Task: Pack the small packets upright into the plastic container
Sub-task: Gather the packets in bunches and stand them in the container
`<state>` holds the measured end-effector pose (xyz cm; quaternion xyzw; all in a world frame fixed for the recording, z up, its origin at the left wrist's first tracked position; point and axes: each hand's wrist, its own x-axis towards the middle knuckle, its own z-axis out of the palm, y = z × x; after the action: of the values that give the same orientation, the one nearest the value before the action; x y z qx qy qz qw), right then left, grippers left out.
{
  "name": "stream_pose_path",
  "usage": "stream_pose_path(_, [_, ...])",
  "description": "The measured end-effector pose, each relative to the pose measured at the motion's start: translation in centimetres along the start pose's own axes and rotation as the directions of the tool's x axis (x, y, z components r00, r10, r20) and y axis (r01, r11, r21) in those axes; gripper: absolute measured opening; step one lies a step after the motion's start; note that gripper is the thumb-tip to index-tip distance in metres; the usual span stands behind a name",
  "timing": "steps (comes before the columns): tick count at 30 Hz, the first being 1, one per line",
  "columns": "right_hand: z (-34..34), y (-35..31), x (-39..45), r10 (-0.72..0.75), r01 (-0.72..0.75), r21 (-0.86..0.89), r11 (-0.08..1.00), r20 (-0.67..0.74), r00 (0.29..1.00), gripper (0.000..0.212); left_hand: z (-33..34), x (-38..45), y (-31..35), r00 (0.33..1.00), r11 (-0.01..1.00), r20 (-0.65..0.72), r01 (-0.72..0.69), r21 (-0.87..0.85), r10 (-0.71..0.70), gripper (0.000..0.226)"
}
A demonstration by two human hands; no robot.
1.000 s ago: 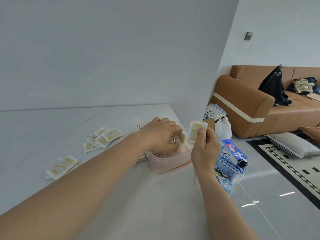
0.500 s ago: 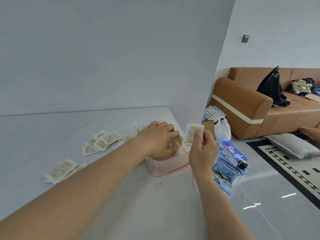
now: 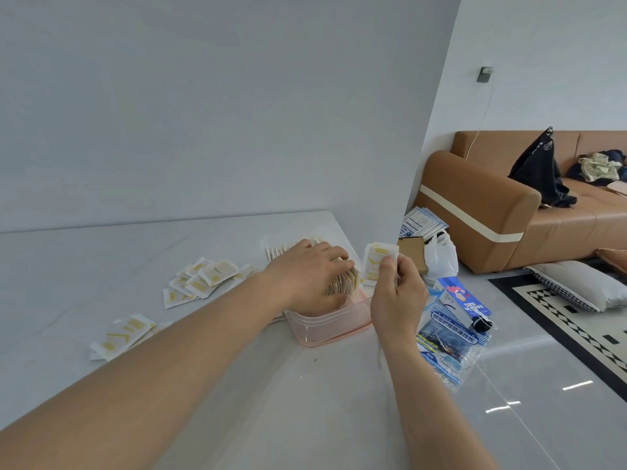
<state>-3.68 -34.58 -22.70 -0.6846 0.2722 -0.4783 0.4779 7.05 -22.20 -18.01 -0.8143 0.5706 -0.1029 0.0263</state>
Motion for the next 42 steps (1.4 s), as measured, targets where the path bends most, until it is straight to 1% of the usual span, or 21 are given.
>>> stream_pose_path(8, [-0.1, -0.1, -0.1, -0.008, 0.008, 0.004, 1.0, 0.014, 1.0, 0.031, -0.2, 0.0, 0.1, 1.0, 1.0, 0.008, -0.018, -0.024, 0.018, 0.062])
stream_pose_path(13, [0.0, 0.0, -0.1, -0.003, 0.003, -0.008, 1.0, 0.018, 1.0, 0.03, 0.3, 0.2, -0.1, 1.0, 1.0, -0.01, -0.023, -0.018, 0.023, 0.054])
stream_pose_path(16, [0.0, 0.0, -0.1, -0.002, 0.002, -0.02, 1.0, 0.01, 1.0, 0.031, 0.3, 0.4, -0.2, 1.0, 1.0, 0.001, -0.017, -0.012, 0.017, 0.052])
stream_pose_path(18, [0.0, 0.0, -0.1, -0.014, 0.014, -0.048, 0.999, 0.01, 1.0, 0.032, 0.3, 0.5, -0.2, 1.0, 1.0, 0.001, -0.02, -0.007, 0.02, 0.053])
stream_pose_path(20, [-0.2, -0.1, 0.3, -0.067, 0.071, -0.14, 0.988, 0.035, 0.997, 0.034, 0.4, 0.5, -0.2, 1.0, 1.0, 0.007, -0.013, 0.008, 0.013, 0.057])
stream_pose_path(22, [-0.6, -0.7, 1.1, -0.147, 0.175, -0.304, 0.936, 0.114, 0.983, 0.036, 0.3, 0.4, -0.2, 0.999, 0.998, 0.032, -0.017, 0.06, 0.015, 0.062])
stream_pose_path(23, [-0.7, -1.1, 1.6, -0.179, 0.236, -0.397, 0.887, 0.174, 0.968, 0.038, 0.3, 0.4, -0.2, 0.999, 0.996, 0.047, -0.02, 0.086, 0.016, 0.062])
stream_pose_path(25, [-0.4, -2.0, 2.3, -0.199, 0.331, -0.554, 0.764, 0.285, 0.938, 0.04, 0.2, 0.7, -0.2, 0.997, 0.993, 0.068, -0.03, 0.113, 0.023, 0.06])
stream_pose_path(27, [0.1, -2.5, 2.3, -0.196, 0.375, -0.646, 0.665, 0.334, 0.922, 0.039, 0.1, 1.2, -0.1, 0.996, 0.992, 0.079, -0.039, 0.119, 0.03, 0.059])
stream_pose_path(30, [0.4, -2.7, 2.4, -0.188, 0.392, -0.682, 0.617, 0.356, 0.915, 0.039, 0.1, 1.5, -0.2, 0.994, 0.994, 0.108, -0.028, 0.104, 0.016, 0.06])
stream_pose_path(32, [0.4, -3.2, 2.6, -0.167, 0.43, -0.71, 0.557, 0.411, 0.896, 0.04, 0.2, 1.5, -0.5, 0.99, 0.997, 0.141, -0.014, 0.076, 0.003, 0.059])
stream_pose_path(33, [0.6, -3.7, 2.7, -0.148, 0.455, -0.732, 0.507, 0.446, 0.883, 0.038, 0.2, 1.5, -0.5, 0.988, 0.997, 0.154, -0.012, 0.074, 0.0, 0.059])
stream_pose_path(35, [1.3, -4.7, 3.0, -0.122, 0.517, -0.765, 0.383, 0.513, 0.85, 0.028, 0.0, 1.4, -0.6, 0.987, 0.997, 0.164, -0.01, 0.081, -0.004, 0.064])
stream_pose_path(37, [2.3, -5.6, 3.3, -0.113, 0.58, -0.763, 0.285, 0.574, 0.811, 0.018, -0.2, 1.3, -0.7, 0.986, 0.997, 0.165, 0.004, 0.071, -0.016, 0.064])
stream_pose_path(39, [3.0, -6.0, 3.9, -0.084, 0.601, -0.756, 0.26, 0.602, 0.794, 0.014, -0.3, 1.2, -0.6, 0.985, 0.998, 0.172, 0.013, 0.056, -0.022, 0.064])
stream_pose_path(42, [3.2, -5.4, 4.7, -0.059, 0.594, -0.746, 0.301, 0.608, 0.792, 0.011, -0.4, 0.7, -0.2, 0.987, 0.999, 0.159, 0.031, 0.039, -0.037, 0.063])
